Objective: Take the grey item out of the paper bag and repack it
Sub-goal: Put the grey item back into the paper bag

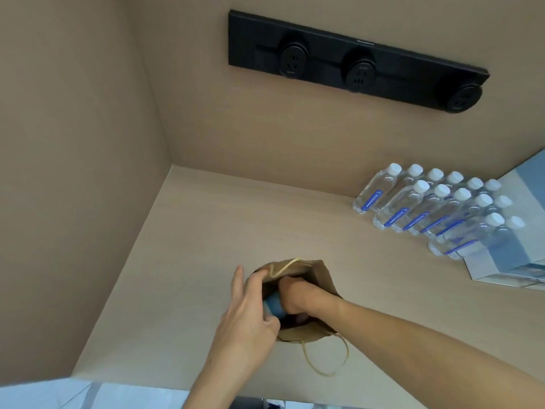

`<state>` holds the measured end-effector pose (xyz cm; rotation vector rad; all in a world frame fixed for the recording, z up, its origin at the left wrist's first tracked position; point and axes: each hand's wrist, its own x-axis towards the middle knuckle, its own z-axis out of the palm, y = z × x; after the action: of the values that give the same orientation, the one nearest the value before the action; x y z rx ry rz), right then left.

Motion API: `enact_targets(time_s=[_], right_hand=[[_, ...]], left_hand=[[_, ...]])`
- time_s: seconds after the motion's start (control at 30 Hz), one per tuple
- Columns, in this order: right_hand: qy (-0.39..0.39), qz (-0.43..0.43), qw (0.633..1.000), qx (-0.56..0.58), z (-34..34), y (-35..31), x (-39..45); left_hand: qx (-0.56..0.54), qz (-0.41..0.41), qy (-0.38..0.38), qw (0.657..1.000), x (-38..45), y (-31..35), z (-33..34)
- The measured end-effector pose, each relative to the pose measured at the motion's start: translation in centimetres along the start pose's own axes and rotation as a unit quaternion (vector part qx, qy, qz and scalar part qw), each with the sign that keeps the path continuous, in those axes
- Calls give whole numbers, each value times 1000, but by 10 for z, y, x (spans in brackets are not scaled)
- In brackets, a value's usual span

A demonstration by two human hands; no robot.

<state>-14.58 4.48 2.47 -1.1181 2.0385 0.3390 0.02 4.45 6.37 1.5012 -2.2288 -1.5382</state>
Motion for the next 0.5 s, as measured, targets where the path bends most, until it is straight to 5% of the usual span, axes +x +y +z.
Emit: enact_targets(time_s=[0.5], right_hand=[[0,-77,996,52,16,-7,-11]], left_hand=[[2,12,7,1000,-4,0,3]])
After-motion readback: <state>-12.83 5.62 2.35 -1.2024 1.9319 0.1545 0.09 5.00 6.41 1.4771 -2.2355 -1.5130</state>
